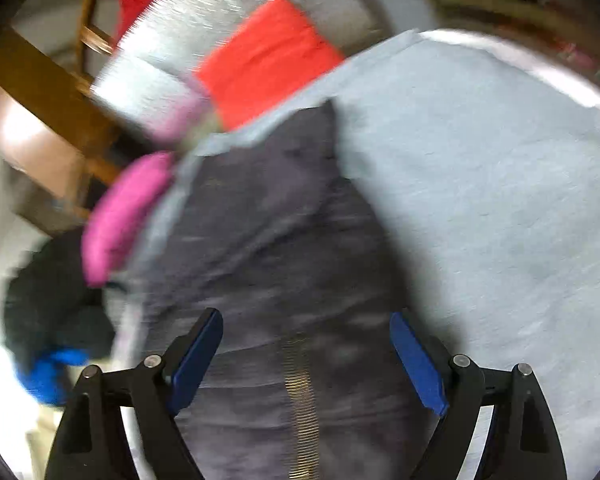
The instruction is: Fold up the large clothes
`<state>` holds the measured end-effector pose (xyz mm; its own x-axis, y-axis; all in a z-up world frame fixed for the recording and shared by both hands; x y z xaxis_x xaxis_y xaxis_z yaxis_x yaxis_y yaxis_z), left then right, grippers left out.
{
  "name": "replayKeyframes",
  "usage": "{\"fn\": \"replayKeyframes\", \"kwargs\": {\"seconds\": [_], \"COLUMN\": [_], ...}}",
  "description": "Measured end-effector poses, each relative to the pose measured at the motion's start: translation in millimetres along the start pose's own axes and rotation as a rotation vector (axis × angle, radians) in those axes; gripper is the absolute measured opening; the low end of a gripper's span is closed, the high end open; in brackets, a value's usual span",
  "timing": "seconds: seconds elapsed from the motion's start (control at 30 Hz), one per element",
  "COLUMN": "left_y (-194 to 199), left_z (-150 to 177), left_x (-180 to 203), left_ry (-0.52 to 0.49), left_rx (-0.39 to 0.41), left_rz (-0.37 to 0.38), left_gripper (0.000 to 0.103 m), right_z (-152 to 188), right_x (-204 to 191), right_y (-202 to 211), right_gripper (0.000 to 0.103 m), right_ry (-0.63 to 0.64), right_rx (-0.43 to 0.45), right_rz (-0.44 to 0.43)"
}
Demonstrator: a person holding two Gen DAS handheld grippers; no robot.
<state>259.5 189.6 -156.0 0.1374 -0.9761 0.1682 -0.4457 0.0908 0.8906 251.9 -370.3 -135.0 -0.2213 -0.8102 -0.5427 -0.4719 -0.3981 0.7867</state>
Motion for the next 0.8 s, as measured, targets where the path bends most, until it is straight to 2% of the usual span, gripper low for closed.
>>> {"fn": "replayKeyframes", "kwargs": {"seconds": [0.13,0.23,0.27,0.3,0.33,0.37,0.4,0.47,0.57,0.7,0.73,0.77,0.8], "left_y": [-13,-13,-12,-11,-12,-13,-9,3,27,18,17,18,21], "left_z": [13,20,22,23,26,27,27,26,44,80,80,77,69], "left_x": [-3,7,10,11,13,15,15,13,16,31,30,27,21], "left_ry": [-0.043,-0.092,-0.103,-0.109,-0.120,-0.120,-0.107,-0.075,-0.032,-0.097,-0.098,-0.083,-0.043], "left_rx": [-0.063,-0.062,-0.068,-0.075,-0.092,-0.126,-0.124,-0.127,-0.138,-0.172,-0.165,-0.161,-0.162], "left_rz": [0.005,-0.028,-0.032,-0.042,-0.034,-0.018,-0.029,0.001,0.081,0.003,0.011,0.028,0.054], "left_gripper": [0.085,0.085,0.083,0.060,0.040,0.026,0.013,0.008,0.004,0.009,0.009,0.017,0.033], "right_z": [12,20,21,23,23,24,23,24,25,19,20,20,19], "right_x": [20,26,20,16,10,8,5,-4,-15,1,9,17,23], "right_y": [-13,-25,-27,-29,-32,-33,-33,-25,-6,-5,-10,-14,-15], "right_gripper": [0.088,0.087,0.071,0.058,0.022,0.013,0.011,0.009,0.008,0.008,0.014,0.017,0.023], "right_ry": [0.049,0.047,0.079,0.110,0.135,0.146,0.151,0.196,0.260,0.262,0.242,0.218,0.207], "right_rx": [-0.075,-0.140,-0.146,-0.155,-0.173,-0.199,-0.212,-0.203,-0.177,-0.183,-0.198,-0.209,-0.208], "right_rz": [0.103,0.068,0.062,0.058,0.081,0.091,0.084,0.110,0.166,0.229,0.223,0.192,0.161]}}
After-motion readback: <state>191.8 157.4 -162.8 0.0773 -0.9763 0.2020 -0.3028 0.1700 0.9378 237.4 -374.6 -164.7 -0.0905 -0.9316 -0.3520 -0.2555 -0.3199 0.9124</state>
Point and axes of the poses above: each gripper's, at about its wrist camera, not at the fingertips, and y roughly against the way its jaws point, x to its right, z to its underside, the point moved 2 cm from there along -y, roughly the way its jaws point, and after that the axes turned 12 degrees about -x, right-handed, at the moved point
